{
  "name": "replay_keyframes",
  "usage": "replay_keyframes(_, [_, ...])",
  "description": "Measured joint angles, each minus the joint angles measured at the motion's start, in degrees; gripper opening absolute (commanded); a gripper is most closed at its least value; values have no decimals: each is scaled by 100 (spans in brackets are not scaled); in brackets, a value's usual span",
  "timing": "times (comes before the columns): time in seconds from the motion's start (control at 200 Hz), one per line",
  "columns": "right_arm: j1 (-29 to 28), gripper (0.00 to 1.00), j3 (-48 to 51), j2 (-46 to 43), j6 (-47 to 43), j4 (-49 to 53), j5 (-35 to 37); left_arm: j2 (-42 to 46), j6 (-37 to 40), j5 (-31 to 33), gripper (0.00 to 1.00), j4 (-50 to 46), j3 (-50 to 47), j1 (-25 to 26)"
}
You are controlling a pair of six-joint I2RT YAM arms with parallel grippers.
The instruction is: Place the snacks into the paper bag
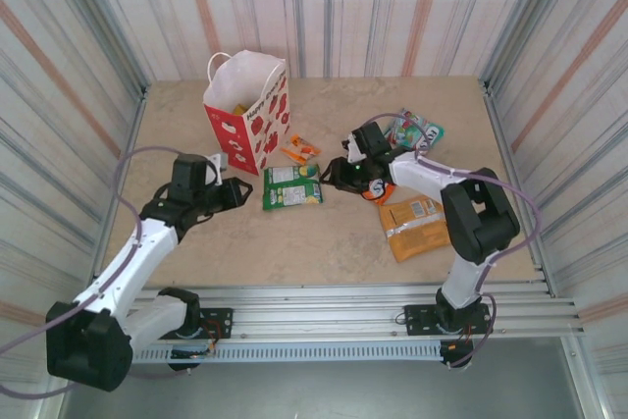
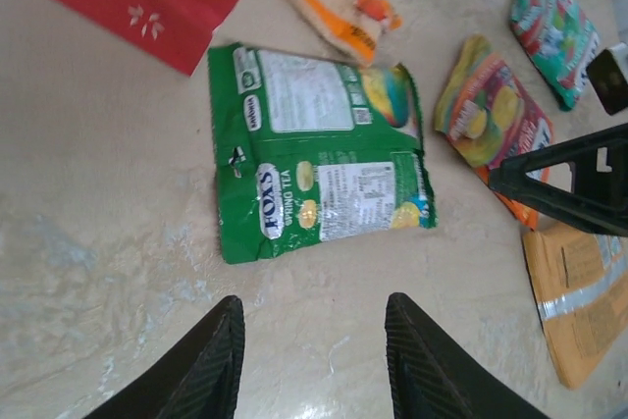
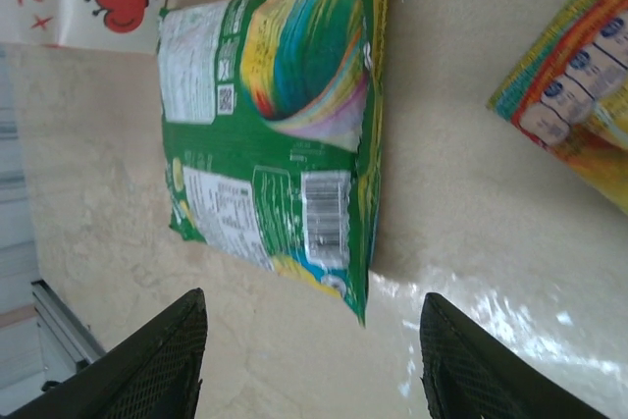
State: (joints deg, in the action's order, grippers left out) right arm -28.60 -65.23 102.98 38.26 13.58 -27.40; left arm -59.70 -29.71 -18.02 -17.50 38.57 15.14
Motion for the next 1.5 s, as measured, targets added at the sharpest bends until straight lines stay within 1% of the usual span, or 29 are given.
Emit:
replay_keyframes(0.15, [2, 61, -280, 417, 125, -76, -9, -623, -470, 133, 41, 815, -306, 184])
replay_keyframes(0.371, [2, 61, -518, 898, 249, -203, -17, -1751, -726, 372, 40, 1672, -291, 481])
replay_keyframes(0.591, [-31, 60, -691, 1241, 363, -356, -229, -2787, -793, 452, 38, 2063, 31, 564])
replay_keyframes(0.797, [-107, 59, -807, 1462, 505, -651, -551, -3383, -789, 459, 35, 2232, 337, 664])
replay_keyframes(0.872, [-157, 57, -887, 1565, 522, -763, -649, -3523, -789, 457, 34, 2321, 413, 688])
replay_keyframes(0.987, [-195, 50, -914, 1646, 614, -907, -719, -3617, -789, 457, 34, 2398, 483, 713])
replay_keyframes(1.117, [-216, 31, -914, 1692, 688, -979, -723, -3626, -789, 457, 33, 2415, 485, 713])
replay_keyframes(1.177, [-214, 24, -914, 1692, 664, -1034, -745, -3626, -787, 457, 34, 2404, 492, 713])
replay_keyframes(1.253, [-216, 18, -861, 1668, 647, -1174, -756, -3609, -776, 457, 36, 2334, 525, 713])
replay_keyframes(1.353, [-225, 12, -564, 1425, 546, -1362, -728, -3464, -691, 459, 41, 2135, 546, 752])
replay_keyframes(1.498, [-225, 9, -4, 802, 116, -1360, -680, -2968, -299, 374, 49, 1506, 774, 872])
